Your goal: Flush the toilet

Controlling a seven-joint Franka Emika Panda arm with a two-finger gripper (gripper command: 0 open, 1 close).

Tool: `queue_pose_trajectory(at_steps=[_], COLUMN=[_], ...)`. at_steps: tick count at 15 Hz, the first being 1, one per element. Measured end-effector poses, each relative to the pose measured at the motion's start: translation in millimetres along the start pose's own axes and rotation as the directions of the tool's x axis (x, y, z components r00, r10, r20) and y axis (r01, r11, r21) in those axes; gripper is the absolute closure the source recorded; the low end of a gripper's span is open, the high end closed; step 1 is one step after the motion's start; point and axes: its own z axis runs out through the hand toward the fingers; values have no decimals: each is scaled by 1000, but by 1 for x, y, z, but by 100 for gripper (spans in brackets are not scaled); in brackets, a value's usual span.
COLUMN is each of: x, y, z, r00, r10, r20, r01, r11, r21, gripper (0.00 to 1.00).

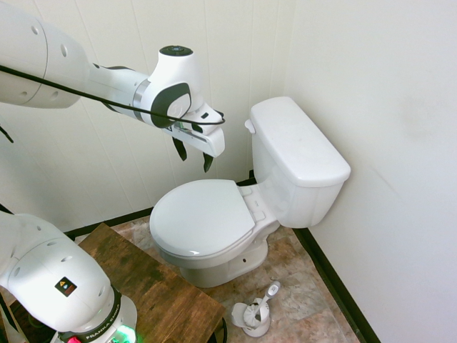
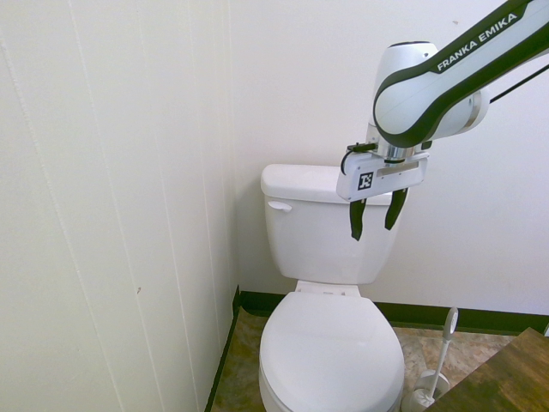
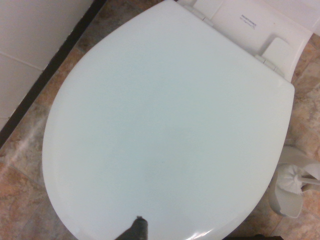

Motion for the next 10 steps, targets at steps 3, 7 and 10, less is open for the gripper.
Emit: queue_pose_trajectory(at_steps=[3,7,10], x=[5,29,65], y=[-6,-64,-120], z=[1,5,11], r00=[1000,996,981], r10=[26,85,164], r20=[9,-17,-100], r01=[-26,-83,-150], r11=[999,992,980], r21=[27,91,129], gripper=[0,0,0])
